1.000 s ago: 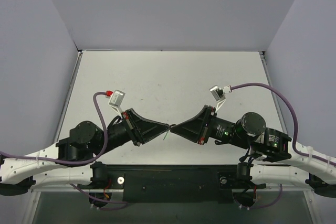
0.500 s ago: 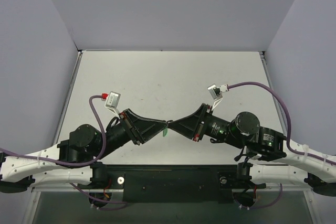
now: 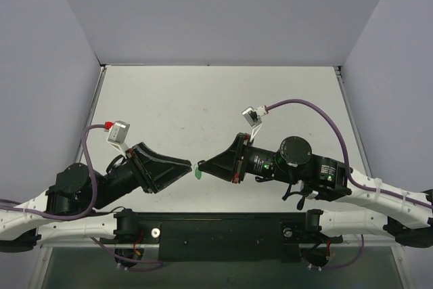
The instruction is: Remove the keys from the keyring
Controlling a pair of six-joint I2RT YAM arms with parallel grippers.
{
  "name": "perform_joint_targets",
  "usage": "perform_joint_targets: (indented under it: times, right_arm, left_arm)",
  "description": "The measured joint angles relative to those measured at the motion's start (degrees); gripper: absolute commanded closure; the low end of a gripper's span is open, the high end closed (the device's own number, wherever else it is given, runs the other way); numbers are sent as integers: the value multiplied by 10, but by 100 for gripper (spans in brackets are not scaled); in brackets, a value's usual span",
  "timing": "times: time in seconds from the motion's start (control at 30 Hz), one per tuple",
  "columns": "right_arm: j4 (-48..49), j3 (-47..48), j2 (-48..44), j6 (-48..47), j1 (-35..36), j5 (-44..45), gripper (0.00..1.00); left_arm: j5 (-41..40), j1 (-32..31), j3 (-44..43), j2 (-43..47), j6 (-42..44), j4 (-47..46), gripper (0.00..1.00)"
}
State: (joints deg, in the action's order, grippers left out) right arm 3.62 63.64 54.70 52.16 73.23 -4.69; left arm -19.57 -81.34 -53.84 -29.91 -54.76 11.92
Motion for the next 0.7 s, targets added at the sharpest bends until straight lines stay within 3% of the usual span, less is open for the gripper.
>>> perform_joint_targets:
  times: [0.33, 0.53, 0.7]
  right_arm:
    - [-5, 35, 35, -17, 0, -86, 100]
    - [-8, 34, 22, -19, -14, -85, 100]
    - [-7, 33, 14, -14, -19, -63, 100]
  left_arm:
    - [3, 0, -4, 30, 8, 39, 54]
    - [-21, 0, 70, 59, -19, -4, 59]
    - [-30, 0, 77, 45, -22, -27, 62]
